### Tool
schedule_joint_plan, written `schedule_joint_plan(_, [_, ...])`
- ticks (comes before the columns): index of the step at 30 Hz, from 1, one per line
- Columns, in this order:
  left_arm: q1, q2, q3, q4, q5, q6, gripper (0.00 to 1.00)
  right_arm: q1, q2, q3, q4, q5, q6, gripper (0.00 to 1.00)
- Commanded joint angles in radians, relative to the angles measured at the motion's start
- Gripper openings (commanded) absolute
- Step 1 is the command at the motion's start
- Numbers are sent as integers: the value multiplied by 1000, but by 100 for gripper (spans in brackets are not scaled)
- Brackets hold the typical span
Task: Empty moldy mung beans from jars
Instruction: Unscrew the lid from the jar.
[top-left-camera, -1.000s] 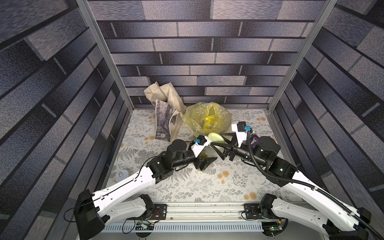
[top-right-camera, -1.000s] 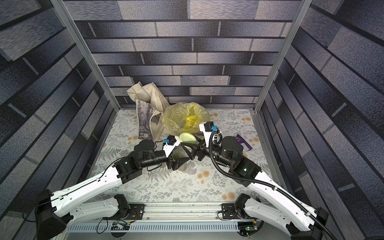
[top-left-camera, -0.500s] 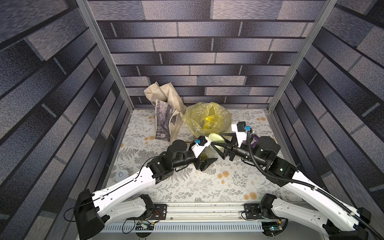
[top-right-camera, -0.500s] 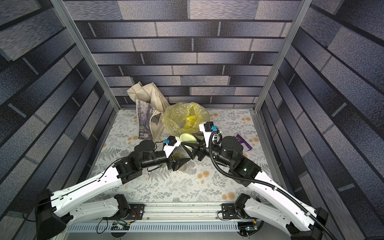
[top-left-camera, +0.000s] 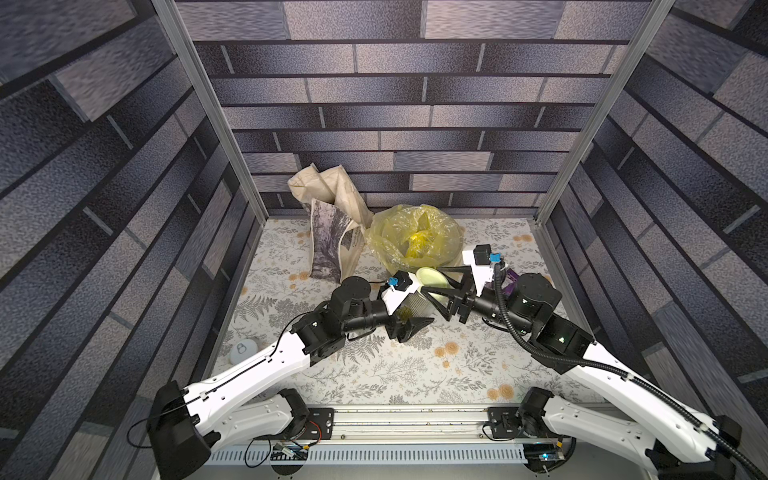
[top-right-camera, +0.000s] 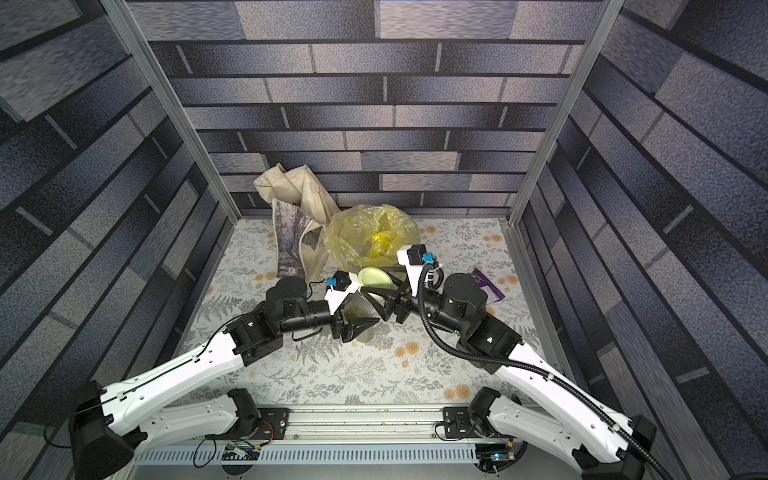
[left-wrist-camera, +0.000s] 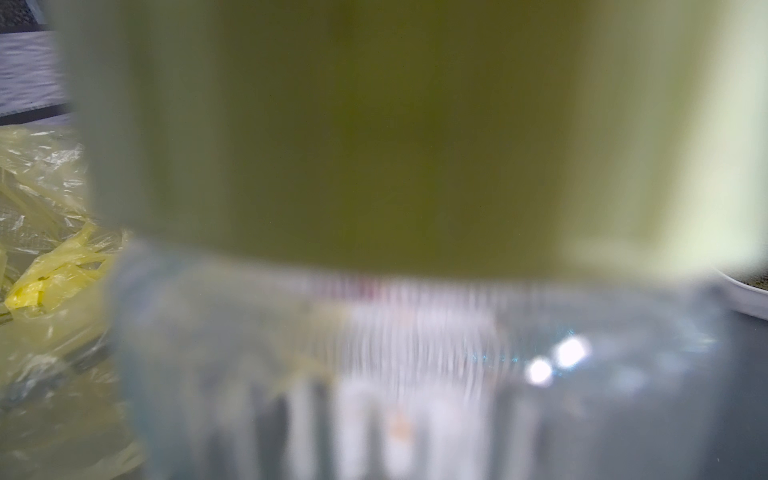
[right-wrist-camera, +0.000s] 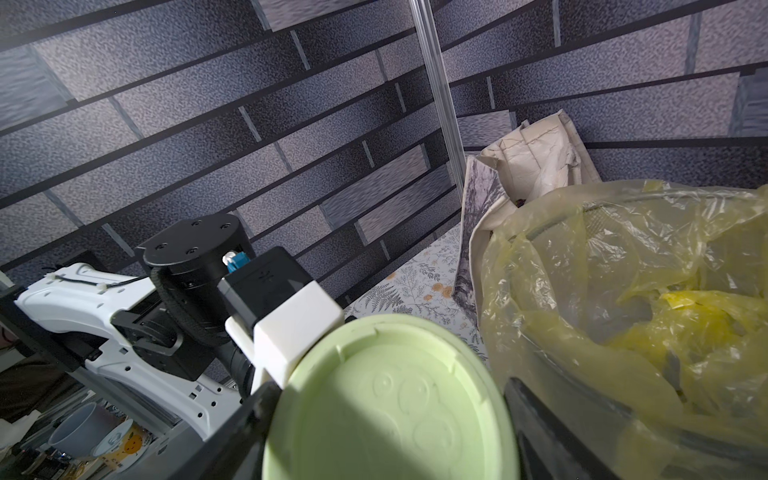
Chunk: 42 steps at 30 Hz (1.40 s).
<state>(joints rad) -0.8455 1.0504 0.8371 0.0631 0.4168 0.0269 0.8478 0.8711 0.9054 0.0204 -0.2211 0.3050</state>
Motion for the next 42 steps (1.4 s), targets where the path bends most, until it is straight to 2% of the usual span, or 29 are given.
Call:
schedule_joint_plan(1, [23,-38,20,69,35,-27,68,9,-7,-11,40,-105,-23,73])
schedule_joint_plan(5, [23,-41,20,75,32,-31,67,10,-2,-7,36,-89,-18,74])
schedule_joint_plan(12, [13,-43,23,69,-26,-22,66,9,-4,-3,35,-27,-4,92])
schedule_joint_plan(21, [-31,-25,44,49,-123,34,65,10,3,7,28,20,13,94])
schedule_joint_plan(32, [-48,-42,34,67,-144,47,65,9,19,27,-53,110,-4,91])
schedule_joint_plan(37, [-51,-55,33,64,-141,46,65,9,27,25,-44,98,-4,90])
schedule_joint_plan(42, [-51,-64,19,77,-136,37,65,10,40,32,-39,67,-7,74])
